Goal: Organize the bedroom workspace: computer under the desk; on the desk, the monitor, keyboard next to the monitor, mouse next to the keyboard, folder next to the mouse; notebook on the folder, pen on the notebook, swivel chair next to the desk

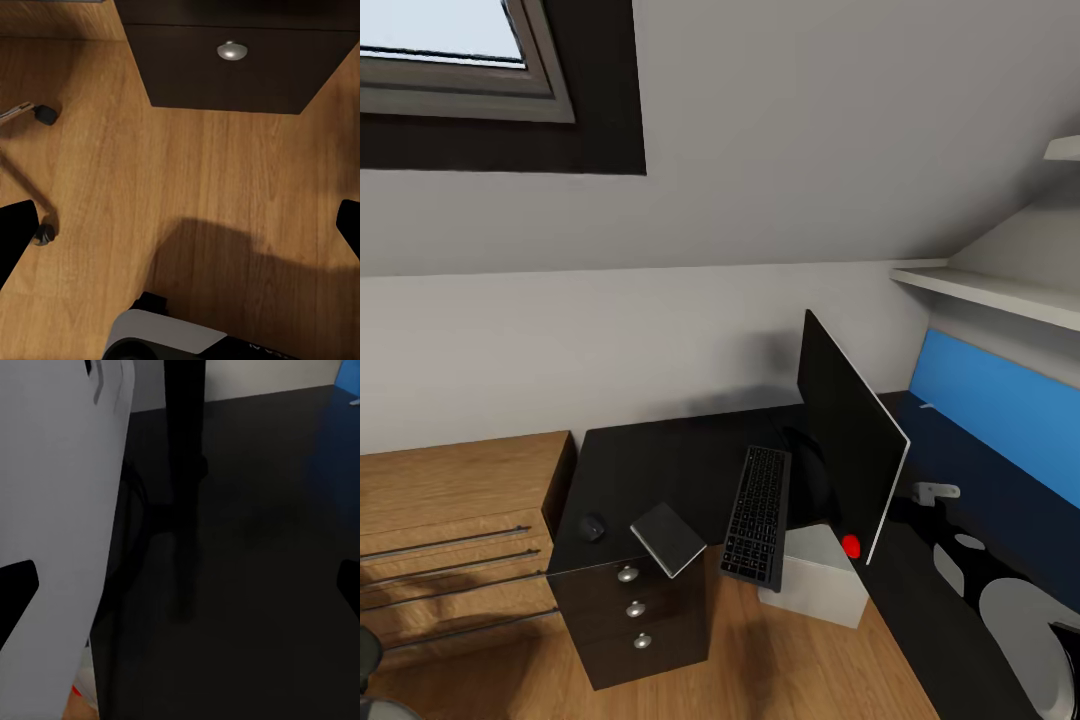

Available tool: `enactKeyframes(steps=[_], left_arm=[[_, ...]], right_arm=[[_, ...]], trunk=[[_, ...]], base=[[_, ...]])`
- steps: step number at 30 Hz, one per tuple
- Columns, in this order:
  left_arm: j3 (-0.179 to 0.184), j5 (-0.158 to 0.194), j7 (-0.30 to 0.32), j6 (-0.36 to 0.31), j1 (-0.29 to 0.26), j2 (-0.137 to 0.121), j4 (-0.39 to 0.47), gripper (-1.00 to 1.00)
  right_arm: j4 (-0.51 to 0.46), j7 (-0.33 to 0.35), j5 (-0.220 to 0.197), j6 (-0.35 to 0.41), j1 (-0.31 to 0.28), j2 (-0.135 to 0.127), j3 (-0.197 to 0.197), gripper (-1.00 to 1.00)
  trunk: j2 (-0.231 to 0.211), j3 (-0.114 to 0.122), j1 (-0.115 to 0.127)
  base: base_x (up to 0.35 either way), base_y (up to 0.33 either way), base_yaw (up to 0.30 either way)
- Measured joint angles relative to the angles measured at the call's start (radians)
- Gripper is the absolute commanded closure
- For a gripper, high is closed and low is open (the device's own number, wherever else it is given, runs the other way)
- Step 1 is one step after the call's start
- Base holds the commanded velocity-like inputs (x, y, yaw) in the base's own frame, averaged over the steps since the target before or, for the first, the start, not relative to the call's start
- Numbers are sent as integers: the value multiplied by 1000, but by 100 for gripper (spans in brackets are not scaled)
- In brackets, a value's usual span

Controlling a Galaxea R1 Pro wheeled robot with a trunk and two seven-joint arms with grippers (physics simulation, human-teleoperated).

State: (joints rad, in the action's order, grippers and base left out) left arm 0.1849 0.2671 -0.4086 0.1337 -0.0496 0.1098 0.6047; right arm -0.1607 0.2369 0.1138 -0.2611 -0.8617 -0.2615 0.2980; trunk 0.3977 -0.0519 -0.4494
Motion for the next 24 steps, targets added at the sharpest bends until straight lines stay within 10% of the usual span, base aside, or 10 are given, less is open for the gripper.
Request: enactKeyframes(steps=[24], left_arm=[[0, 0, 0, 0, 0, 0, 0, -100]], right_arm=[[0, 1, 0, -16, 1, 0, 0, -100]], trunk=[[0, 0, 0]], base=[[0, 0, 8]])
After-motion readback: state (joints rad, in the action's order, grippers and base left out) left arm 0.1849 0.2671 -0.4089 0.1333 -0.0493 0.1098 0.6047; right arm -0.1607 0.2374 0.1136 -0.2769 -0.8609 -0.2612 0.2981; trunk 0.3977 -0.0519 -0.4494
